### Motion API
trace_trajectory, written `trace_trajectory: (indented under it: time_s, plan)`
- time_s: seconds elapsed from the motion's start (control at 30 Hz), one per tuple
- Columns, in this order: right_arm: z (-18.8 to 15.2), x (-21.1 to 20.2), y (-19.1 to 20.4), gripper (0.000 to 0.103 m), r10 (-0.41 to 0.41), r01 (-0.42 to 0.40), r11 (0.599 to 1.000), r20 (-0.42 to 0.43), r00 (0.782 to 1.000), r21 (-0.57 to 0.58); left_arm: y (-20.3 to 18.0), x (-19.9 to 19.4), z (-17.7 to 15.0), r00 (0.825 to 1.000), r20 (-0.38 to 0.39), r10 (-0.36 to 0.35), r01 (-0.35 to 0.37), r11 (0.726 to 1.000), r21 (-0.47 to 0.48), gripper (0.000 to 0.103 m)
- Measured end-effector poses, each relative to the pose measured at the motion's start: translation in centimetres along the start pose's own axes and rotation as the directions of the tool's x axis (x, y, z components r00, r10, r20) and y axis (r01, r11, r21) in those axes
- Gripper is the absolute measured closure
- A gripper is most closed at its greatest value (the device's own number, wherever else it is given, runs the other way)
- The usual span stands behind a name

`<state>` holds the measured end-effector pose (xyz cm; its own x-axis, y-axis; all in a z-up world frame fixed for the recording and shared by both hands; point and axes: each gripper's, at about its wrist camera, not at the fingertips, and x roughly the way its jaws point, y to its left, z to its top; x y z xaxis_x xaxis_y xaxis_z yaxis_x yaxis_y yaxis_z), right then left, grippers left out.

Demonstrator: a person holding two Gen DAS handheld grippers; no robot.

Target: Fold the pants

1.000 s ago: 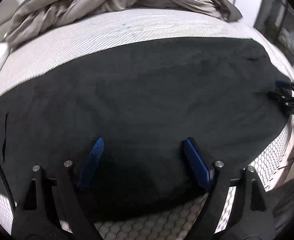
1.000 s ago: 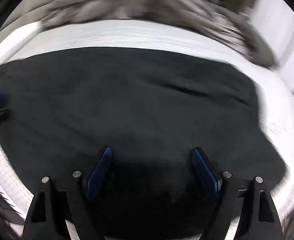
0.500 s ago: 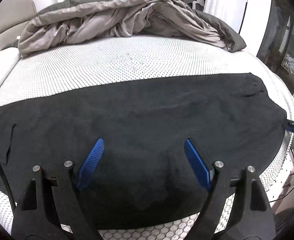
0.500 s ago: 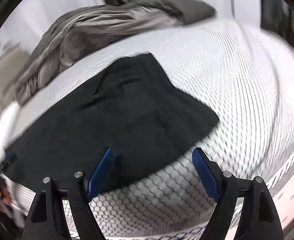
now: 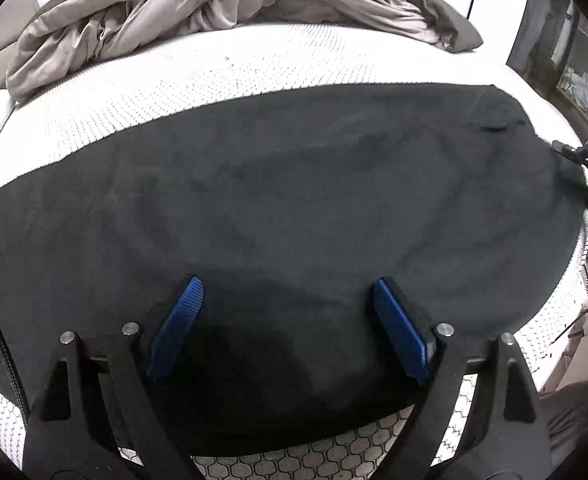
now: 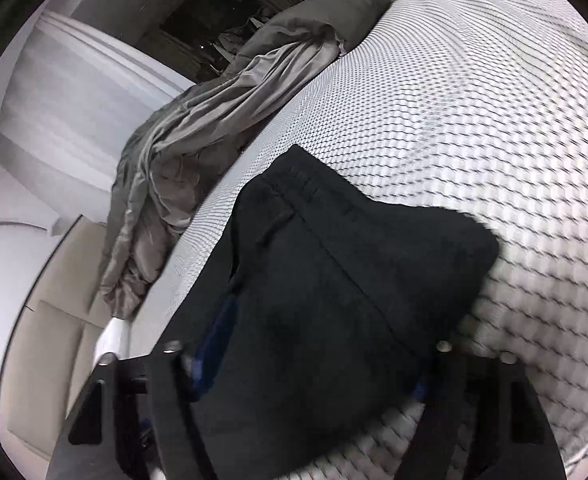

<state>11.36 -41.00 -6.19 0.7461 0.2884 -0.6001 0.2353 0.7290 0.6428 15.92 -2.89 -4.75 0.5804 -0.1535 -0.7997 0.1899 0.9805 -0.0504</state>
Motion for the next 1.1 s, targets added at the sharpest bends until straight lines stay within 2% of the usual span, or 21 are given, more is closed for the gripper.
trace_trajectory:
  time_s: [0.03, 0.07, 0.13, 0.2, 0.3, 0.33, 0.37, 0.4, 0.43, 0.47, 0.5, 0.57, 0.63, 0.67, 0.7, 0.77, 0.83, 0.87, 0.93, 1.03, 1.1]
  plan:
    - [0.5, 0.5, 0.3, 0.072, -0.037, 0.037, 0.999, 0.013, 0.999, -0.021, -0.2, -0.2, 0.0, 1.0, 0.007, 0.0, 0.0, 1.0, -0.004, 0.017]
    - [0.8, 0.4, 0.5, 0.08, -0.092, 0.094, 0.994, 0.032, 0.995, -0.047, -0.1, -0.3, 0.2, 1.0, 0.014, 0.001, 0.0, 1.0, -0.011, 0.017]
    - [0.5, 1.2, 3.6, 0.086, -0.12, 0.129, 0.986, 0.088, 0.989, -0.105, 0.5, -1.1, 0.4, 0.999, 0.048, 0.01, -0.008, 0.999, -0.042, 0.017]
    - [-0.2, -0.1, 7.3, 0.087, -0.088, 0.114, 0.972, 0.13, 0.988, -0.206, 1.1, -1.8, 0.7, 0.995, 0.095, 0.04, -0.033, 0.997, -0.075, 0.017]
    - [-2.0, -0.3, 13.5, 0.087, 0.103, -0.075, 0.927, 0.058, 0.993, -0.368, 2.1, -2.6, 1.0, 0.99, 0.135, 0.031, -0.014, 0.992, -0.128, 0.017]
    - [-3.0, 0.0, 15.2, 0.079, 0.14, -0.124, 0.903, 0.01, 0.99, -0.411, 2.7, -2.9, 1.1, 0.989, 0.148, 0.023, 0.001, 0.987, -0.161, 0.017]
    - [-4.3, 0.6, 17.0, 0.063, 0.188, -0.204, 0.866, -0.081, 0.979, -0.457, 3.4, -3.0, 1.2, 0.987, 0.157, 0.02, 0.01, 0.982, -0.187, 0.017]
    - [-5.6, 1.3, 18.4, 0.05, 0.229, -0.291, 0.827, -0.185, 0.956, -0.481, 4.1, -3.3, 1.2, 0.986, 0.165, 0.019, 0.018, 0.976, -0.219, 0.017]
    - [-7.0, 1.9, 19.3, 0.036, 0.261, -0.377, 0.787, -0.289, 0.921, -0.489, 4.9, -3.3, 1.2, 0.986, 0.166, 0.017, 0.023, 0.971, -0.236, 0.017]
    - [-8.4, 2.3, 20.1, 0.036, 0.266, -0.443, 0.741, -0.386, 0.883, -0.504, 5.4, -3.4, 1.2, 0.986, 0.167, 0.012, 0.03, 0.968, -0.248, 0.017]
    - [-9.5, 2.1, 20.4, 0.036, 0.25, -0.458, 0.709, -0.416, 0.875, -0.537, 5.8, -3.5, 1.1, 0.986, 0.167, 0.0, 0.044, 0.965, -0.258, 0.017]
    - [-10.2, 1.0, 20.0, 0.036, 0.219, -0.444, 0.666, -0.412, 0.885, -0.6, 6.3, -3.3, 1.3, 0.986, 0.161, -0.034, 0.076, 0.961, -0.266, 0.019]
    - [-9.1, 0.1, 18.6, 0.035, 0.22, -0.421, 0.679, -0.381, 0.898, -0.601, 6.0, -2.8, 1.6, 0.984, 0.151, -0.095, 0.132, 0.957, -0.259, 0.025]
    - [-8.2, -0.1, 17.7, 0.032, 0.21, -0.394, 0.705, -0.357, 0.91, -0.59, 5.7, -2.5, 1.8, 0.98, 0.144, -0.137, 0.17, 0.953, -0.252, 0.031]
    - [-7.4, -0.3, 16.4, 0.032, 0.143, -0.303, 0.739, -0.3, 0.943, -0.602, 5.1, -2.1, 1.8, 0.969, 0.138, -0.204, 0.233, 0.939, -0.252, 0.033]
    - [-6.7, 1.2, 15.6, 0.032, -0.001, -0.143, 0.75, -0.218, 0.976, -0.646, 4.2, -0.7, 2.0, 0.93, 0.101, -0.353, 0.367, 0.886, -0.283, 0.041]
    - [-6.7, 2.8, 13.9, 0.032, -0.135, -0.036, 0.743, -0.203, 0.97, -0.668, 3.4, 1.6, 2.3, 0.874, 0.035, -0.484, 0.466, 0.819, -0.335, 0.042]
    - [-6.9, 3.4, 12.7, 0.032, -0.184, -0.013, 0.742, -0.224, 0.957, -0.67, 3.0, 2.7, 2.4, 0.861, 0.003, -0.508, 0.477, 0.806, -0.351, 0.042]
    - [-7.5, 4.3, 11.1, 0.032, -0.216, -0.029, 0.739, -0.278, 0.936, -0.673, 2.5, 3.9, 2.7, 0.872, -0.013, -0.49, 0.452, 0.813, -0.366, 0.042]
    - [-7.8, 3.6, 9.8, 0.029, -0.213, -0.033, 0.715, -0.262, 0.941, -0.699, 1.6, 4.5, 3.7, 0.871, -0.026, -0.491, 0.449, 0.815, -0.367, 0.039]
    - [-7.5, 2.7, 9.0, 0.029, -0.204, -0.044, 0.712, -0.267, 0.942, -0.7, 1.3, 4.7, 4.1, 0.863, -0.002, -0.505, 0.465, 0.796, -0.388, 0.043]
